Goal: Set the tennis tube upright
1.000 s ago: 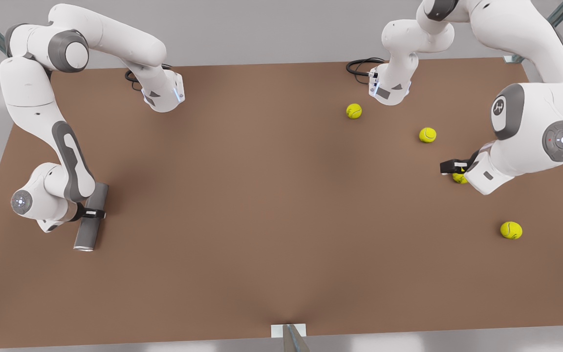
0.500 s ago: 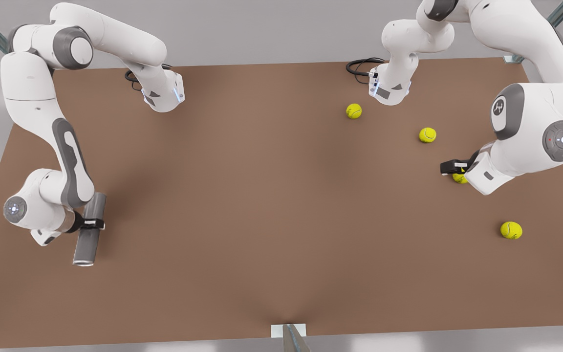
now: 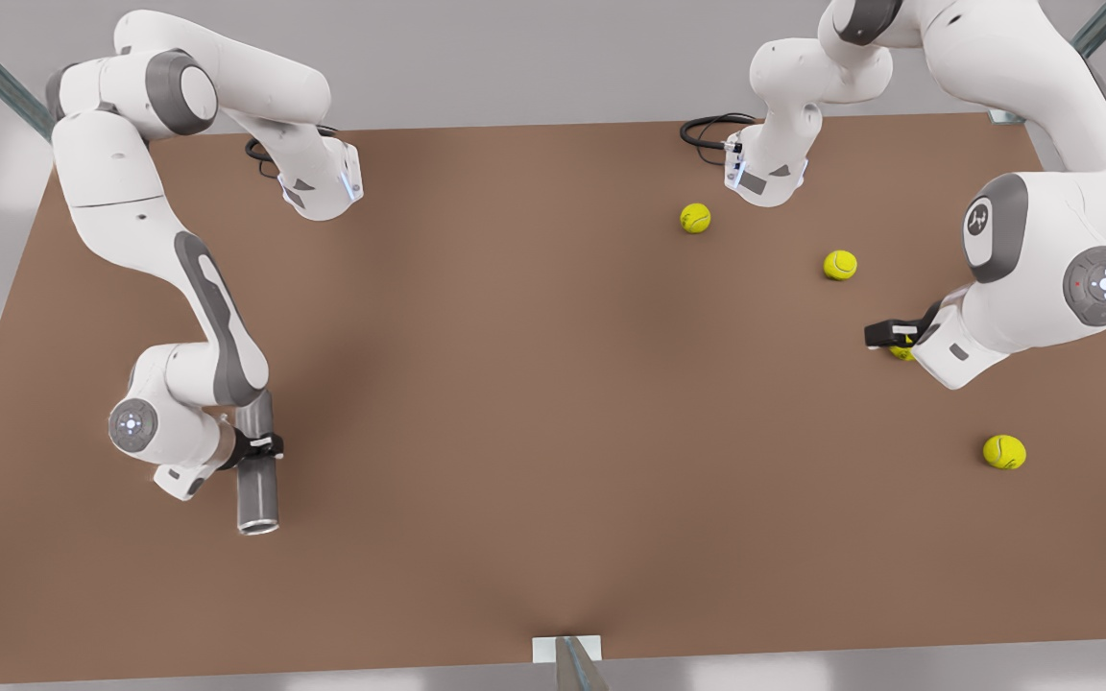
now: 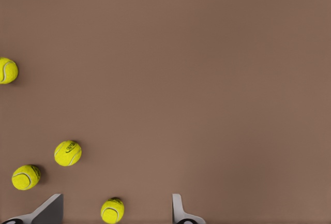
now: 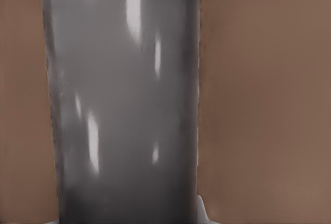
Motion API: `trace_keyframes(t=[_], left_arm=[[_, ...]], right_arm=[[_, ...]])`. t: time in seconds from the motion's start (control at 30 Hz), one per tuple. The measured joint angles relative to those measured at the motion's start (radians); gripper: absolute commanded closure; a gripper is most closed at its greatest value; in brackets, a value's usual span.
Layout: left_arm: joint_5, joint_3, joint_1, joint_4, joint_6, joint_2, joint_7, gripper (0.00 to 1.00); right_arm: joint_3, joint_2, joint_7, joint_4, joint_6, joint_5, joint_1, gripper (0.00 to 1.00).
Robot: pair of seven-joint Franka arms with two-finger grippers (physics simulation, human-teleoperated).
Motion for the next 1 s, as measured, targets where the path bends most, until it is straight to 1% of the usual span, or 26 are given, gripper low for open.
trace_keyframes(t=[0.47,0.63,0.73,0.87,0.93,1.0], left_arm=[[0.0,0.0,0.0,0.0,-0.001,0.0,-0.002,0.0],[0.0,0.0,0.0,0.0,-0.002,0.0,-0.003,0.0],[0.0,0.0,0.0,0.0,-0.002,0.0,-0.003,0.0],[0.0,0.0,0.0,0.0,-0.002,0.0,-0.003,0.0],[0.0,0.0,0.0,0.0,-0.002,0.0,-0.003,0.0],[0.0,0.001,0.0,0.0,-0.002,0.0,-0.003,0.0]], right_arm=[[0.0,0.008,0.0,0.059,0.002,0.005,0.293,0.28],[0.0,0.009,-0.062,0.075,0.005,-0.015,0.393,0.28],[-0.001,0.009,-0.167,0.105,0.018,-0.023,0.469,0.28],[0.0,0.009,-0.228,0.135,0.018,-0.081,0.599,0.28],[-0.002,0.015,-0.276,0.142,0.019,-0.083,0.642,0.27],[-0.002,0.034,-0.303,0.166,0.02,-0.133,0.67,0.27]])
